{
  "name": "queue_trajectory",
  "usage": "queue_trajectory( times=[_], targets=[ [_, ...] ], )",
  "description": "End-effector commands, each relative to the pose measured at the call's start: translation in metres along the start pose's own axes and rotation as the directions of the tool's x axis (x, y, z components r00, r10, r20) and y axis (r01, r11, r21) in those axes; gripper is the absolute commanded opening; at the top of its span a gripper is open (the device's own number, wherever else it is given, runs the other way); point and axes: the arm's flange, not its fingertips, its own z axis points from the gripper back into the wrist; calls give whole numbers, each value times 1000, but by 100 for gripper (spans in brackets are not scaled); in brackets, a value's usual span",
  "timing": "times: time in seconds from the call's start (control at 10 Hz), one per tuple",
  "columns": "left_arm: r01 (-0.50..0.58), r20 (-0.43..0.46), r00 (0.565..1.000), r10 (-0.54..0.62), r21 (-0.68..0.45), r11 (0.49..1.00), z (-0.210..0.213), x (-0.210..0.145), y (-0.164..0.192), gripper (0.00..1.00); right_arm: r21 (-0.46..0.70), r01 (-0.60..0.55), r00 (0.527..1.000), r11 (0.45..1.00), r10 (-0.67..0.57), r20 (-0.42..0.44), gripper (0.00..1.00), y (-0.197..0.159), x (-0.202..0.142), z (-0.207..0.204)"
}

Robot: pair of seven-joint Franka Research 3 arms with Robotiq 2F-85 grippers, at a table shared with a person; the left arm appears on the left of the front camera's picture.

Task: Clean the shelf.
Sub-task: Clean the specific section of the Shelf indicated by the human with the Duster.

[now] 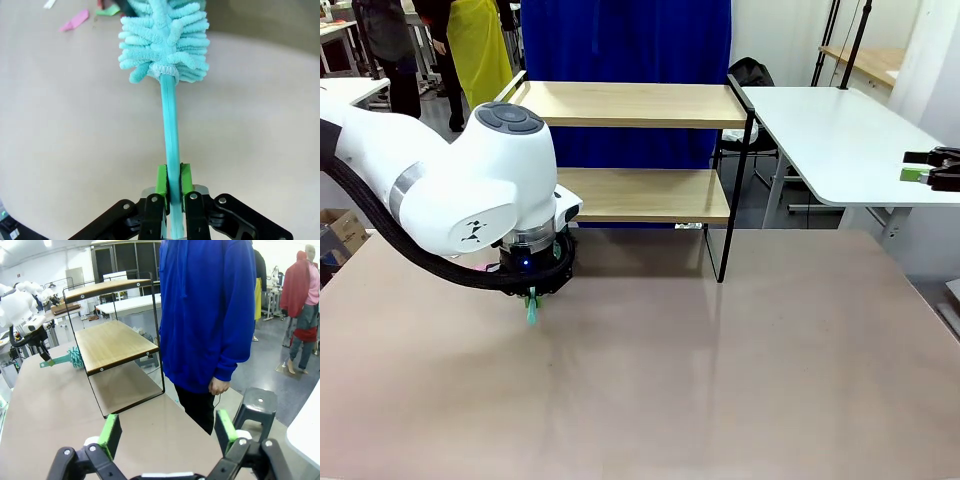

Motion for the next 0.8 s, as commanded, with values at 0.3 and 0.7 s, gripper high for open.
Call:
queue_trajectory(
  times=[0.3, 0.7],
  targets=[
    [154, 16, 988, -153, -158, 975, 42, -20, 42, 13, 3, -6, 1000, 1000, 6, 2, 100, 2, 4, -2],
    [315, -7, 942, -337, -334, 888, 64, -33, 79, 13, 3, -6, 1000, 1000, 6, 2, 100, 2, 4, -2]
  ],
)
